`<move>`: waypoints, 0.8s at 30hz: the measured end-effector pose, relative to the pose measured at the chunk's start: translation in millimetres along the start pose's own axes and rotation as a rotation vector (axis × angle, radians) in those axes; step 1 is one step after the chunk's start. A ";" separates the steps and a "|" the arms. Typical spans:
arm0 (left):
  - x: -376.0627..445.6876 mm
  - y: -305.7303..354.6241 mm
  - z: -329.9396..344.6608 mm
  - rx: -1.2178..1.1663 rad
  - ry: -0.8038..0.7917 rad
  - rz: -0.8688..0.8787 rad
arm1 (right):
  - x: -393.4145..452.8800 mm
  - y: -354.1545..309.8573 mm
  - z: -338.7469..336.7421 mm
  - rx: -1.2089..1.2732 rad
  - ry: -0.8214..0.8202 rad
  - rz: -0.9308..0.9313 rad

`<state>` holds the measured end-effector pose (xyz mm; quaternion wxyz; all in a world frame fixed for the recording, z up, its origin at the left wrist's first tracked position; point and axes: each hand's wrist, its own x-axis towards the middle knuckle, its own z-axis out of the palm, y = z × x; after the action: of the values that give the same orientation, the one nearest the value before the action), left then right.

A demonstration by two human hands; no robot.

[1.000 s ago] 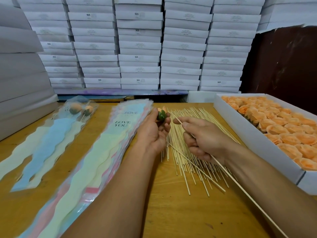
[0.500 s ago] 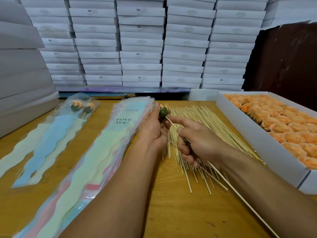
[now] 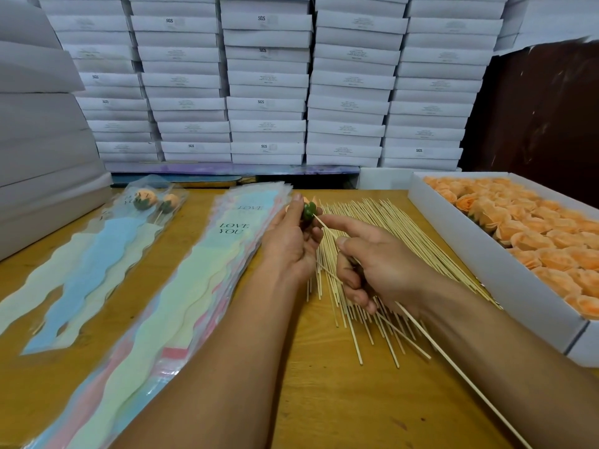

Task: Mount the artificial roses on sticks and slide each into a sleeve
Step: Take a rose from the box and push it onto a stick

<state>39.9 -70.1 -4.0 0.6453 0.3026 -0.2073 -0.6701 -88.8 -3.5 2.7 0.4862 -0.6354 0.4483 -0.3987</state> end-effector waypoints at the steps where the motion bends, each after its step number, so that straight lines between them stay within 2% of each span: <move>1: 0.1 -0.2 -0.1 0.001 -0.001 0.002 | -0.1 0.2 0.1 -0.004 -0.002 0.000; 24: 0.0 -0.7 -1.0 0.004 -0.024 0.007 | 0.7 2.1 -1.1 -0.014 -0.002 0.009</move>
<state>40.0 -69.9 -5.1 0.6444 0.2953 -0.2173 -0.6711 -90.0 -4.7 0.9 0.4840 -0.6371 0.4533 -0.3928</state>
